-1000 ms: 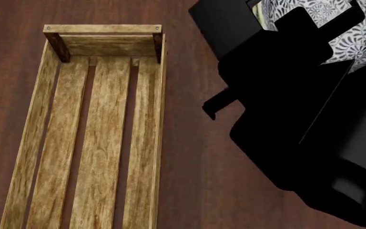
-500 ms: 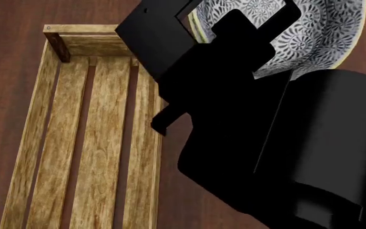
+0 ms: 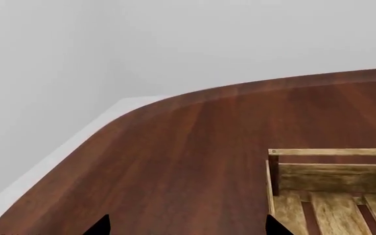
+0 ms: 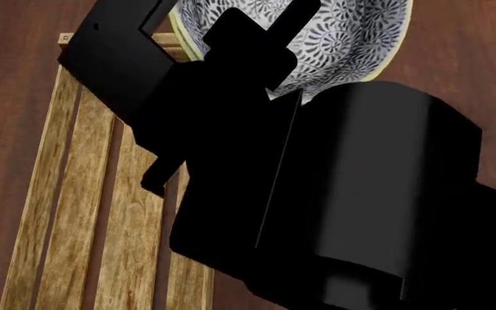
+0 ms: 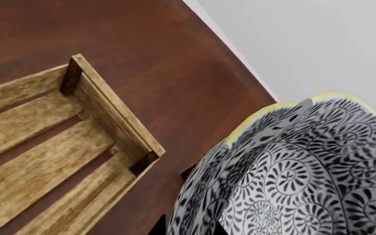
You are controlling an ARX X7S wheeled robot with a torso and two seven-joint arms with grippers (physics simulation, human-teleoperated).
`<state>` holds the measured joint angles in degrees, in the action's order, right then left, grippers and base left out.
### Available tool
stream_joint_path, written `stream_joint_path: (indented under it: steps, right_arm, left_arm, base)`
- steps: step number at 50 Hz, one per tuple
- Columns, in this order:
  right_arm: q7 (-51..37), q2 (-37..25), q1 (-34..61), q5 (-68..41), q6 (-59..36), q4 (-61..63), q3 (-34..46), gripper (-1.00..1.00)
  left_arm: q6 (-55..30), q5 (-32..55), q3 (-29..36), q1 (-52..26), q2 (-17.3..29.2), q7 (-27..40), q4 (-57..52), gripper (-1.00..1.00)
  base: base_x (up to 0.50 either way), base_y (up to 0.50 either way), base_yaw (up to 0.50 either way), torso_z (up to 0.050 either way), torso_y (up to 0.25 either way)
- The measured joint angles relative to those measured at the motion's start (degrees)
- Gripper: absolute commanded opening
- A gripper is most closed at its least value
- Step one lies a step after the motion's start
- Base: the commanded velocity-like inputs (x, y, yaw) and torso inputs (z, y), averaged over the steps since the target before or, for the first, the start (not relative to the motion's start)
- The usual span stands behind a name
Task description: Stack the left bowl on the right bowl and place them in the tray.
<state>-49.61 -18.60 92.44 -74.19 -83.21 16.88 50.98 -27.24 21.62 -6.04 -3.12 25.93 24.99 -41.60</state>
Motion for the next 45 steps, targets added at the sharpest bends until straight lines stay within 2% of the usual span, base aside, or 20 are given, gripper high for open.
stream_joint_path:
  steps: [23, 45]
  right_arm:
    - [7.42, 5.57, 3.92, 3.67, 5.19, -1.77, 7.83, -1.0]
    - [16.59, 11.01, 4.98, 9.98, 12.37, -9.09, 16.14, -1.0]
  left_arm:
    - [0.56, 1.47, -2.04, 1.09, 0.42, 0.02, -0.31, 1.0]
    - [1.5, 2.67, -4.95, 3.12, 1.15, -0.08, -0.59, 1.0]
  base:
    - [0.0, 0.0, 0.0, 0.0, 0.001]
    - [0.0, 0.0, 0.0, 0.001, 0.001]
